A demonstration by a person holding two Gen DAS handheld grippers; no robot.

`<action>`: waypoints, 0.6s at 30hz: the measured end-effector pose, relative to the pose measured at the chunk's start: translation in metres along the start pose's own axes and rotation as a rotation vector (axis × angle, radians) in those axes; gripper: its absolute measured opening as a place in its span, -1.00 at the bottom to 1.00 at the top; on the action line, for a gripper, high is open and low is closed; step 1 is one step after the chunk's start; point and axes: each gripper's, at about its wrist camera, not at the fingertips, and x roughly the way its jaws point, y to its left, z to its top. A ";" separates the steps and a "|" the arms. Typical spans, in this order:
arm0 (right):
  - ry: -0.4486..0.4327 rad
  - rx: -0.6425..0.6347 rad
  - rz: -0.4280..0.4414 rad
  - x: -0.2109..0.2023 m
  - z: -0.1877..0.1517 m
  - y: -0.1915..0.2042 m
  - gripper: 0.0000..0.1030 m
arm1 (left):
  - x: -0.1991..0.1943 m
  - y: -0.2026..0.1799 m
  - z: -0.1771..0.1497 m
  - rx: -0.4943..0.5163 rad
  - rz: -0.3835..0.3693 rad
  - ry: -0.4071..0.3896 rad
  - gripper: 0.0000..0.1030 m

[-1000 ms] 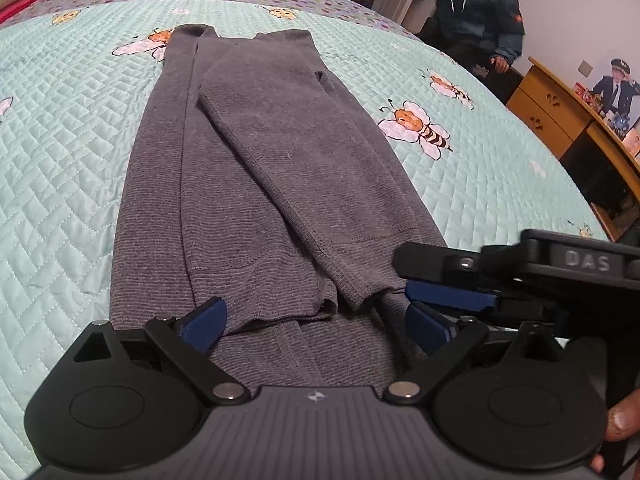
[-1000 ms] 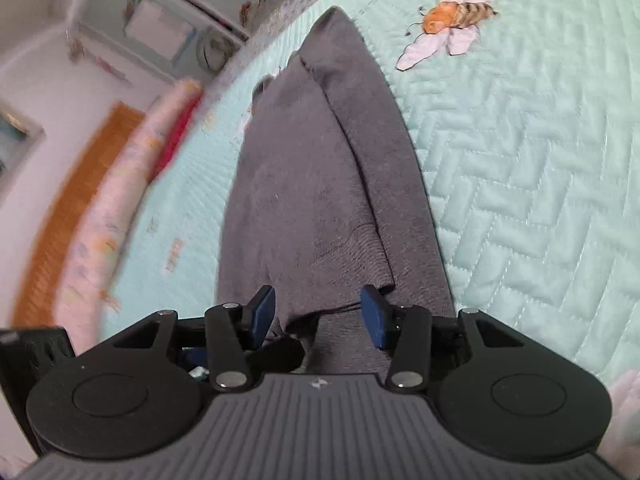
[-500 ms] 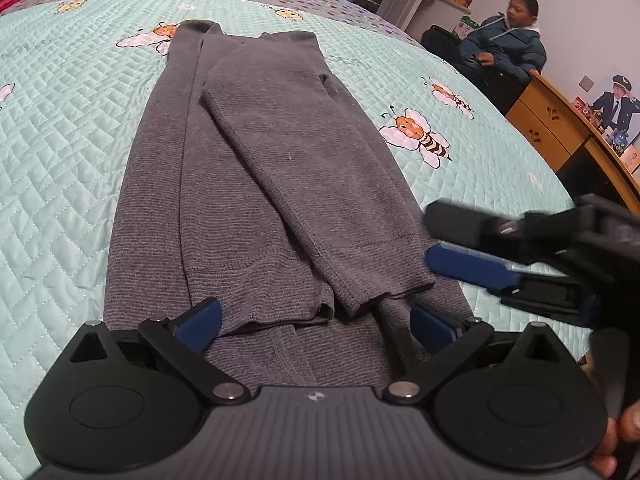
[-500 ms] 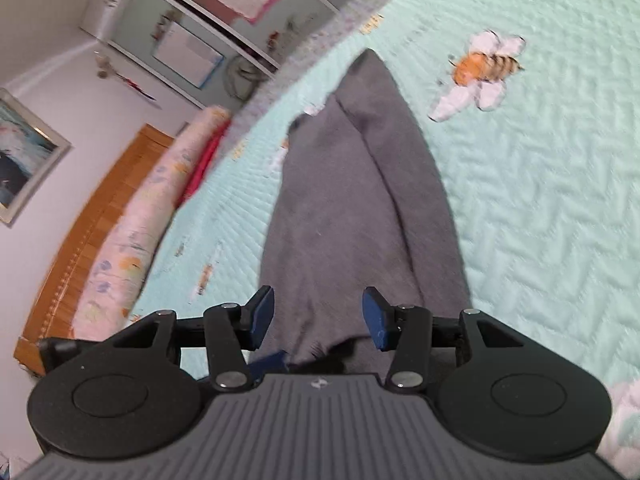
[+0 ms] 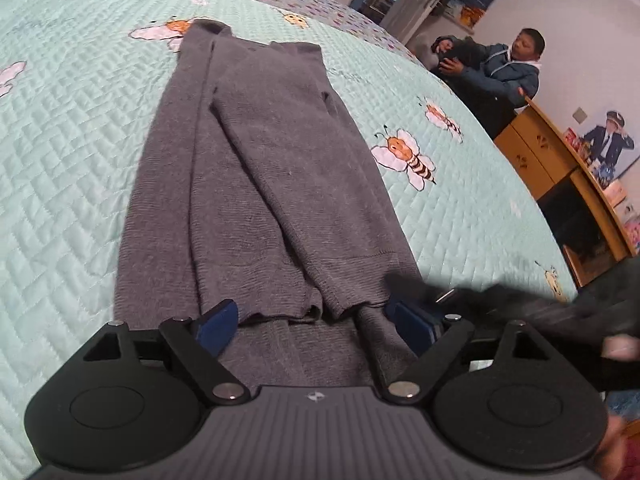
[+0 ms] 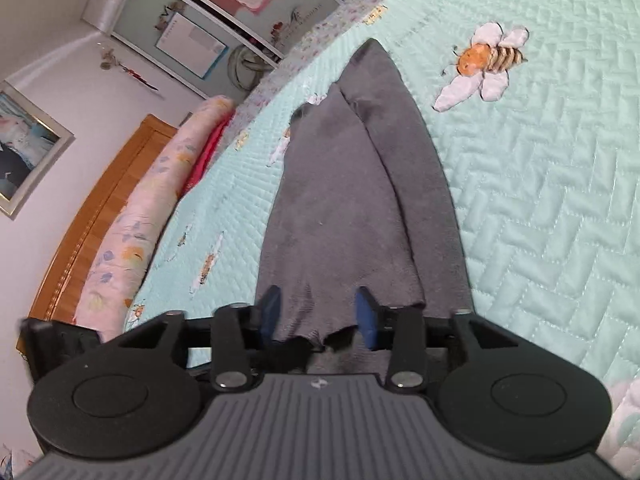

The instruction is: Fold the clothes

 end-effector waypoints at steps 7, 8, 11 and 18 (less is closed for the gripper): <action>-0.002 0.034 -0.013 -0.004 0.002 0.004 -0.14 | -0.006 0.005 -0.005 -0.046 -0.022 0.003 0.68; -0.018 0.017 0.000 -0.007 0.003 0.010 -0.14 | -0.008 0.003 -0.004 -0.042 -0.031 -0.004 0.68; -0.009 0.021 0.027 -0.001 0.003 0.011 -0.06 | -0.003 0.002 -0.007 -0.034 -0.010 0.015 0.69; 0.045 0.052 -0.019 0.008 -0.001 0.001 -0.14 | -0.004 0.006 -0.006 -0.052 -0.026 0.019 0.67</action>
